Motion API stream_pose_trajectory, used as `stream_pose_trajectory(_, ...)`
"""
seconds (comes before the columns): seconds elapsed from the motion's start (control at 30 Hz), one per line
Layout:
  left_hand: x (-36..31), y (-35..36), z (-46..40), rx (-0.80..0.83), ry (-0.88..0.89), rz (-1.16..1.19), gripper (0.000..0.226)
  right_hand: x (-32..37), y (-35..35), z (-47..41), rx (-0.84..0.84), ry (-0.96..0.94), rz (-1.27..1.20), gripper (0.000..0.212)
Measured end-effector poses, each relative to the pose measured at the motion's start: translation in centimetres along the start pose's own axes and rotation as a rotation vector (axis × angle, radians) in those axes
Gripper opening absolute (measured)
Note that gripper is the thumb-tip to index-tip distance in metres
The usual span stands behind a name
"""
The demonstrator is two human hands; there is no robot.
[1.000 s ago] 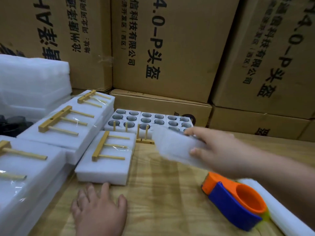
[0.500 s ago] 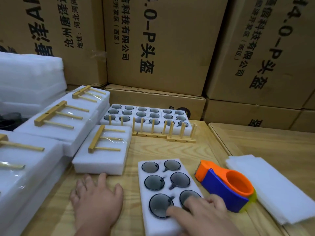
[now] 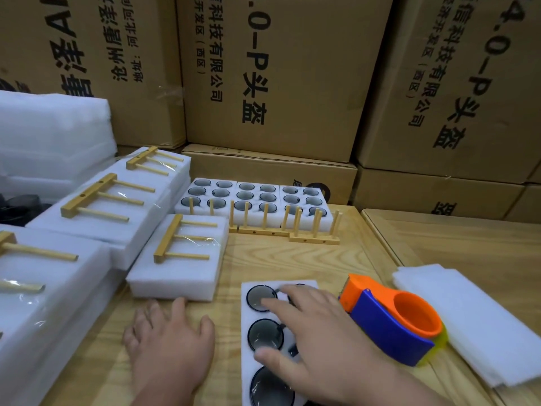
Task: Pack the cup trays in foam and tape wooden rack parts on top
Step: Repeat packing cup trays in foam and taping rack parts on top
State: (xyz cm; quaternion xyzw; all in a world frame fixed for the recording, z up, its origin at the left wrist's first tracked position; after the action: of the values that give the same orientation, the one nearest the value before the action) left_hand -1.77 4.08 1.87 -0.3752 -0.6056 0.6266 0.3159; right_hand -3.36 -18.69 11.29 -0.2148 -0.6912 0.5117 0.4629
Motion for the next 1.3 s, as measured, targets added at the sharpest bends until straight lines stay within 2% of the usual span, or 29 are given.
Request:
stream_pose_trajectory(0.17, 0.0, 0.1, 0.0, 0.000, 0.002, -0.002, 0.060, -1.6, 4.1, -2.8, 0.039, 0.171, -0.023, 0.085)
stream_pose_trajectory(0.33, 0.0, 0.1, 0.2, -0.007, 0.002, -0.010, 0.060, -2.3, 5.2, -2.7, -0.060, 0.208, -0.035, 0.094)
stream_pose_trajectory(0.57, 0.1, -0.2, 0.5, -0.002, 0.007, -0.009, 0.059, -1.8, 5.4, -0.5, -0.136, 0.331, -0.082, 0.073)
stream_pose_trajectory(0.7, 0.0, -0.4, 0.6, -0.003, 0.008, -0.014, 0.059, -1.2, 5.4, 0.7, -0.036, 0.319, -0.101, 0.074)
stream_pose_trajectory(0.8, 0.2, -0.4, 0.5, -0.004, 0.008, -0.026, 0.060, -1.0, 3.9, 2.0, -0.016, 0.270, -0.251, 0.072)
stream_pose_trajectory(0.87, 0.2, -0.3, 0.3, -0.007, 0.009, -0.023, 0.060, -1.8, 1.8, 3.1, -0.157, 0.259, -0.388, 0.057)
stream_pose_trajectory(0.97, 0.2, 0.1, 0.1, 0.017, 0.008, -0.007, 0.059, -5.1, -2.6, 5.1, -0.473, 0.332, -0.529, 0.017)
stream_pose_trajectory(1.0, 0.2, 0.2, 0.1, 0.028, 0.009, 0.000, 0.059, -6.7, -4.2, 5.9, -0.571, 0.363, -0.539, 0.012)
stream_pose_trajectory(1.1, 0.3, 0.5, -0.1, 0.033, 0.019, 0.013, 0.058, -12.4, -8.7, 7.8, -0.790, 0.457, -0.469, 0.016)
stream_pose_trajectory(1.2, 0.2, 0.5, -0.3, 0.047, 0.017, 0.030, 0.058, -19.1, -11.5, 9.9, -0.880, 0.614, -0.388, 0.012)
stream_pose_trajectory(1.3, 0.2, 0.6, -0.5, 0.048, 0.020, 0.039, 0.059, -25.1, -12.8, 12.4, -0.780, 0.880, -0.212, 0.046)
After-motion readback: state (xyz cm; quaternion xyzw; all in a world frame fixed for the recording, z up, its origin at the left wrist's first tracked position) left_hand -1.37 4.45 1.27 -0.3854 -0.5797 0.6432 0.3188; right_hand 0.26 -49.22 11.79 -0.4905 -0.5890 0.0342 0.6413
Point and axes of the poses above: each hand's wrist, its own z-axis away from the middle knuckle, its own y-axis out of the palm, x = y × z, the point moved 4 cm from there along -z, towards the middle knuckle, and after that the axes turned 13 degrees about -z, right-handed, at the moved point
